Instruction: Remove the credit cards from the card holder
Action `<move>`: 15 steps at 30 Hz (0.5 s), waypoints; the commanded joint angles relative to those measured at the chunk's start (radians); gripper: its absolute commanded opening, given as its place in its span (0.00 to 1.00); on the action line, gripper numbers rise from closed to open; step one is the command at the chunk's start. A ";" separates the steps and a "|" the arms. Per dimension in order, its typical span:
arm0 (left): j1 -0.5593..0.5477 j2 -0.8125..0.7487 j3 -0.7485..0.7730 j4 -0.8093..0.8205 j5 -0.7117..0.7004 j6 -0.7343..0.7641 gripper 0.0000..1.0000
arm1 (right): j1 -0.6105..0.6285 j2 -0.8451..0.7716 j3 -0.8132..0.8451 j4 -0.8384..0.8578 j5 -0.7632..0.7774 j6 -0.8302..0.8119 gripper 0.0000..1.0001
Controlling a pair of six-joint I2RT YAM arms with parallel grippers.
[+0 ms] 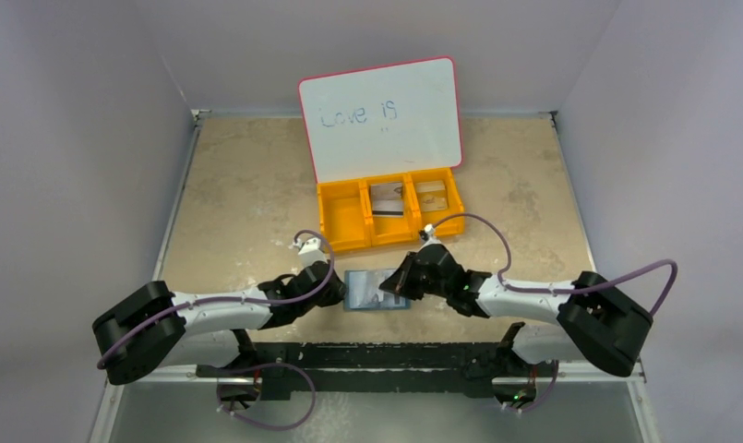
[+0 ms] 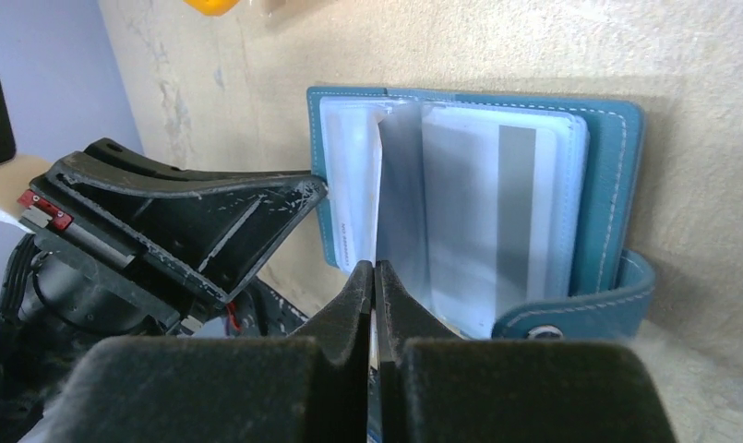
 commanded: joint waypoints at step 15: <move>-0.006 -0.003 -0.006 -0.053 -0.032 0.000 0.00 | -0.007 -0.183 0.068 -0.273 0.144 -0.101 0.01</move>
